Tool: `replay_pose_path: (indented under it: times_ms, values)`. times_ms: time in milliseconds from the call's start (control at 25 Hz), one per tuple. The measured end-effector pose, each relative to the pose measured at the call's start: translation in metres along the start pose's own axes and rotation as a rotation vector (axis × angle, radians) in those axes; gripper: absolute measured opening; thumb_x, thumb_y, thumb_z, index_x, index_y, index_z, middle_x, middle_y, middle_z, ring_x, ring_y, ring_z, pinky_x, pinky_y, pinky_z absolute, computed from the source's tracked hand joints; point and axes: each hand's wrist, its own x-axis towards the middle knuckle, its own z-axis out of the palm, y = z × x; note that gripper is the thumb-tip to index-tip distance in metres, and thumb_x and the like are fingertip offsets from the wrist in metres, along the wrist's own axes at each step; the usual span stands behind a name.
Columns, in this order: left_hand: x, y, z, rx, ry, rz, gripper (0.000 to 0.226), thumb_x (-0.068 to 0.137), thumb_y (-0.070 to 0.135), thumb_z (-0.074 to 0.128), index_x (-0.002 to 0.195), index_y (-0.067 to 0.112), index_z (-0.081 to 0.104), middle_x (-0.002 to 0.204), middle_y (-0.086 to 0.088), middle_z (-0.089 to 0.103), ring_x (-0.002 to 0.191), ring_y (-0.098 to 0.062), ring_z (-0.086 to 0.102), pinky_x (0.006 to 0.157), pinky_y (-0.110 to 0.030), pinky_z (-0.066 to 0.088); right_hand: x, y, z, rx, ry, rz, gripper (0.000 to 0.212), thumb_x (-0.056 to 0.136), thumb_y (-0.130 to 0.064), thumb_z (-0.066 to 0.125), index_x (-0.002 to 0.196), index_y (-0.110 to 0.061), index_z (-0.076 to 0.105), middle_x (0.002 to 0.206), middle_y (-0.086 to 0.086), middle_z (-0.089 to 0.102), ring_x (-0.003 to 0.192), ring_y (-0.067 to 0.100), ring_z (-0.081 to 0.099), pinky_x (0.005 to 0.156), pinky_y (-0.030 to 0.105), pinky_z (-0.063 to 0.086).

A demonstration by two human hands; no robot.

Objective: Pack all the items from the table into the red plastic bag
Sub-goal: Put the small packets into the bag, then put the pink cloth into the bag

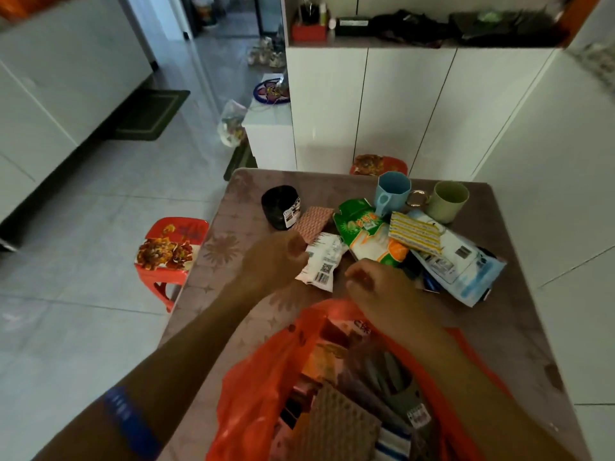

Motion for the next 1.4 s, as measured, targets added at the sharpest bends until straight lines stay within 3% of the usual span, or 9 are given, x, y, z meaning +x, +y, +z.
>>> replay_pose_path:
  times_ms: [240,400,560,720,840,920,1080,1280,1400]
  values:
    - [0.078,-0.050,0.100,-0.371,-0.177,-0.366,0.030,0.077,0.043,0.074,0.092,0.018,0.068,0.084,0.003,0.069,0.067,-0.009,0.063,0.054,-0.015,0.049,0.060,0.043,0.033,-0.033,0.088,0.110,0.013,0.090,-0.028,0.061,0.102,-0.031,0.066,0.090,-0.020,0.061,0.079,-0.010,0.054,0.058,0.007,0.036]
    - [0.082,-0.057,0.095,-0.531,-0.312,-0.466,0.032,0.082,0.029,0.070,0.108,0.009,0.068,0.106,-0.010,0.071,0.093,-0.027,0.068,0.085,-0.040,0.056,0.027,0.049,0.024,-0.080,0.040,0.105,0.015,0.091,-0.027,0.061,0.105,-0.030,0.066,0.098,-0.019,0.062,0.090,-0.009,0.056,0.063,0.004,0.036]
    - [0.030,-0.006,0.052,-0.784,-0.248,-0.501,0.022,0.079,0.013,0.067,0.099,0.003,0.066,0.103,-0.015,0.066,0.084,-0.027,0.065,0.064,-0.034,0.055,-0.002,0.029,-0.003,-0.067,0.088,-0.031,0.059,0.085,-0.023,0.071,0.138,-0.033,0.046,0.137,-0.010,0.049,0.125,0.012,0.047,0.090,0.022,0.043]
    - [-0.060,0.038,-0.019,-0.918,-0.384,-0.317,0.034,0.068,0.019,0.074,0.099,0.005,0.070,0.096,-0.015,0.075,0.087,-0.032,0.072,0.075,-0.039,0.058,-0.043,-0.005,-0.010,-0.172,0.019,-0.318,0.095,0.079,-0.037,0.078,0.150,-0.042,0.015,0.161,-0.011,0.017,0.142,-0.004,0.014,0.110,0.021,0.022]
    - [-0.125,0.059,-0.054,-1.090,-0.642,-0.099,0.041,0.073,0.041,0.075,0.095,0.006,0.073,0.098,-0.016,0.074,0.082,-0.026,0.071,0.067,-0.030,0.059,-0.084,-0.023,-0.021,-0.044,0.052,-0.584,0.065,0.079,-0.030,0.077,0.137,-0.029,0.048,0.136,-0.019,0.051,0.125,-0.012,0.042,0.101,0.010,0.035]
    - [-0.158,0.058,-0.055,-1.224,-0.516,-0.048,0.052,0.077,0.056,0.067,0.088,0.005,0.069,0.090,-0.010,0.073,0.083,-0.024,0.067,0.069,-0.030,0.055,-0.117,-0.015,-0.022,0.143,0.043,-0.553,0.048,0.078,-0.026,0.076,0.123,-0.029,0.060,0.118,-0.030,0.058,0.109,-0.014,0.055,0.094,0.016,0.047]
    - [-0.179,0.034,-0.024,-0.280,-0.008,0.192,0.036,0.077,0.054,0.066,0.086,0.020,0.072,0.103,0.003,0.069,0.097,-0.011,0.062,0.081,-0.040,0.053,-0.160,0.013,0.003,0.590,-0.149,-0.022,0.025,0.080,-0.031,0.079,0.102,-0.036,0.068,0.103,-0.022,0.071,0.105,0.003,0.067,0.097,0.035,0.052]
    - [-0.166,-0.003,-0.009,0.298,-0.194,-0.037,0.024,0.088,0.022,0.060,0.112,0.023,0.064,0.117,-0.005,0.062,0.099,-0.019,0.060,0.088,-0.038,0.052,-0.139,-0.008,0.035,-0.289,0.069,-0.616,0.050,0.066,-0.017,0.078,0.114,-0.026,0.070,0.119,-0.016,0.068,0.110,0.019,0.062,0.087,0.042,0.050]
    - [-0.161,-0.013,-0.017,0.205,-0.153,-0.056,0.021,0.083,0.012,0.061,0.099,0.024,0.068,0.107,0.000,0.066,0.090,-0.013,0.061,0.083,-0.034,0.054,-0.135,-0.018,0.086,-0.808,-0.148,-0.438,0.050,0.082,-0.019,0.067,0.131,-0.024,0.060,0.137,0.003,0.059,0.126,0.035,0.050,0.102,0.054,0.037]
